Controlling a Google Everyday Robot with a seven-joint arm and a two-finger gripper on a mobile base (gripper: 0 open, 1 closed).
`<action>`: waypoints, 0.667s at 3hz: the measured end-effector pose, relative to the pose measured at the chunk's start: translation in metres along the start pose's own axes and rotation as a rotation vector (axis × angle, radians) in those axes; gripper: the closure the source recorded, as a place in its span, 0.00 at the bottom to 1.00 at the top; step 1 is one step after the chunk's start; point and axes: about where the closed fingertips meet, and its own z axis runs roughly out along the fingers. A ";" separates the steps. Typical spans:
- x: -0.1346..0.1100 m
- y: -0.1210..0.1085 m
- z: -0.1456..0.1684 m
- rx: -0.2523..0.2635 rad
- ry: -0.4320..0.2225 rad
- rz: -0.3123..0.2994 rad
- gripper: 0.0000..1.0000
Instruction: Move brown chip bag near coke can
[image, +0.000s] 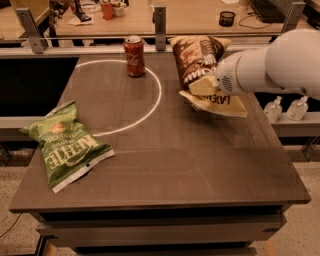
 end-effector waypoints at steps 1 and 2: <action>-0.010 0.004 0.032 -0.009 -0.020 0.000 1.00; -0.019 0.012 0.058 -0.030 -0.037 -0.002 1.00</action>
Offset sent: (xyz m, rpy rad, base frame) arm 0.0653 0.0654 -0.0341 0.0527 -0.0137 0.0550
